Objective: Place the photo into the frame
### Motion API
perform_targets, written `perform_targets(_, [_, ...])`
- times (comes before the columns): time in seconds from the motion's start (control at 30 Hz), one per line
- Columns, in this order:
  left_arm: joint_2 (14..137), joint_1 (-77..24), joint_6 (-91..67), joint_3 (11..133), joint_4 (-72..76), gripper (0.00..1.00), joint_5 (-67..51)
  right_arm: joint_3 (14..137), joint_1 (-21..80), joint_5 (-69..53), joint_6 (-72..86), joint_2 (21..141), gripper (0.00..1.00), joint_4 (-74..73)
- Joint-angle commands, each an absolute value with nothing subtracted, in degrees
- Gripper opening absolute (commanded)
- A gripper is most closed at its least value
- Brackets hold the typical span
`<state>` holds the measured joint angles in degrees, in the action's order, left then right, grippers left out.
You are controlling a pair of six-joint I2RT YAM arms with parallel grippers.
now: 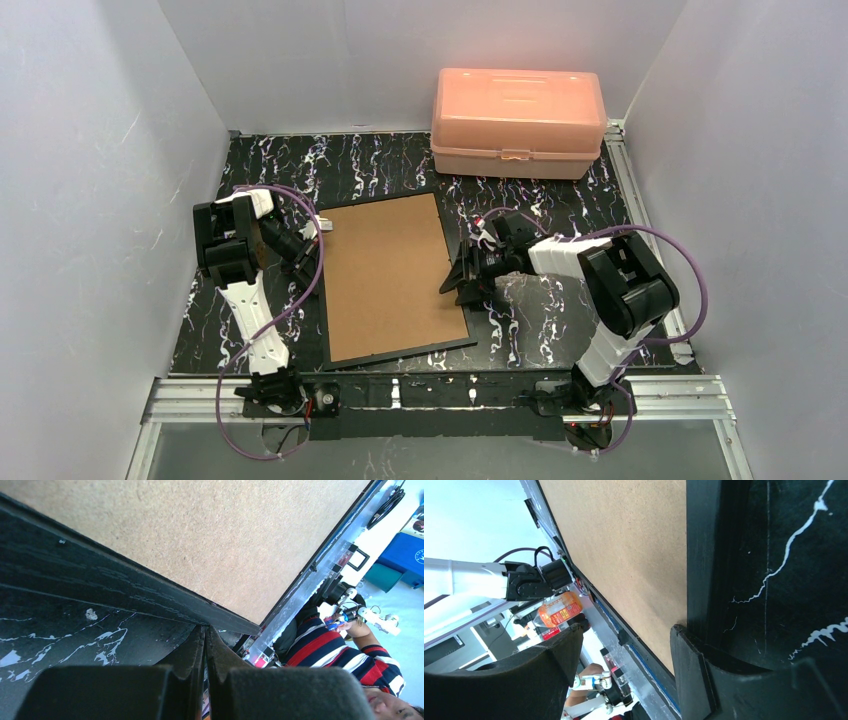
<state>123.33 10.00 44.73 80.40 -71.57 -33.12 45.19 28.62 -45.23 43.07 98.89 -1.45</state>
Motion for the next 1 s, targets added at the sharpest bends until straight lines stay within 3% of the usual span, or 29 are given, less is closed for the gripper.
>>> perform_targets(0.0, [121.2, 9.8, 46.4, 80.9, -65.6, 0.0, -32.2, 42.8, 28.6, -40.8, 40.8, 99.3, 0.73, -4.8])
perform_targets(0.97, [121.1, 9.8, 46.2, 81.0, -65.6, 0.0, -32.3, 38.6, 28.5, -45.7, 42.2, 91.9, 0.74, -4.7])
